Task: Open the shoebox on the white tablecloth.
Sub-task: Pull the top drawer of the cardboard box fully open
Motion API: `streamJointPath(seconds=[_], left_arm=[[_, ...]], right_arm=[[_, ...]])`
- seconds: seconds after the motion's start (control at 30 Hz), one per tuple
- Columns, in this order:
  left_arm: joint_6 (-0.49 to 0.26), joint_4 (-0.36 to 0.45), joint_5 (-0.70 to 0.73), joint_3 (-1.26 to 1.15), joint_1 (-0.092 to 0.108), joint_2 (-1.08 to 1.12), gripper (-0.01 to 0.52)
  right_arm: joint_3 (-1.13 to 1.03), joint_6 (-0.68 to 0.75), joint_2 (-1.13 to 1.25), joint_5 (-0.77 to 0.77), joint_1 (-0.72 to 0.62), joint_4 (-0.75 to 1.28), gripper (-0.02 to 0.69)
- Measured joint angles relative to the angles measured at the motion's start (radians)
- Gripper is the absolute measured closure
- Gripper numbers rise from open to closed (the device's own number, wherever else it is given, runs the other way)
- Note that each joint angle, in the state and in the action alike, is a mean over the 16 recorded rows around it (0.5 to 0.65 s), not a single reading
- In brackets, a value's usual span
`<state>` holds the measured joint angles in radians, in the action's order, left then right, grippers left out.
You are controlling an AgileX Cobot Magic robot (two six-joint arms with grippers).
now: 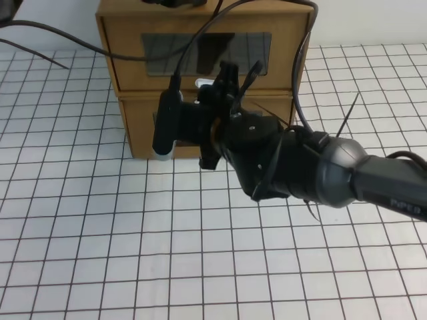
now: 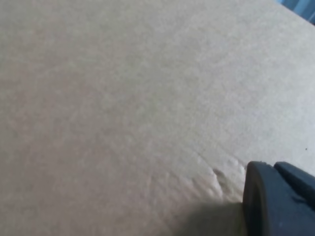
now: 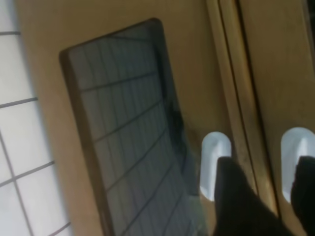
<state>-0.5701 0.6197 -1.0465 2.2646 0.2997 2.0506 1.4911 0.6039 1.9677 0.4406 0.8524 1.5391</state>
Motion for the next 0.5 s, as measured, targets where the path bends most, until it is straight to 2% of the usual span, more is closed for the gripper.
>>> streamJointPath(seconds=[0.5], left_arm=[[0.003, 0.001, -0.001, 0.001, 0.000, 0.002, 0.519]], right_arm=[[0.090, 0.001, 0.069, -0.001, -0.032, 0.035, 0.464]])
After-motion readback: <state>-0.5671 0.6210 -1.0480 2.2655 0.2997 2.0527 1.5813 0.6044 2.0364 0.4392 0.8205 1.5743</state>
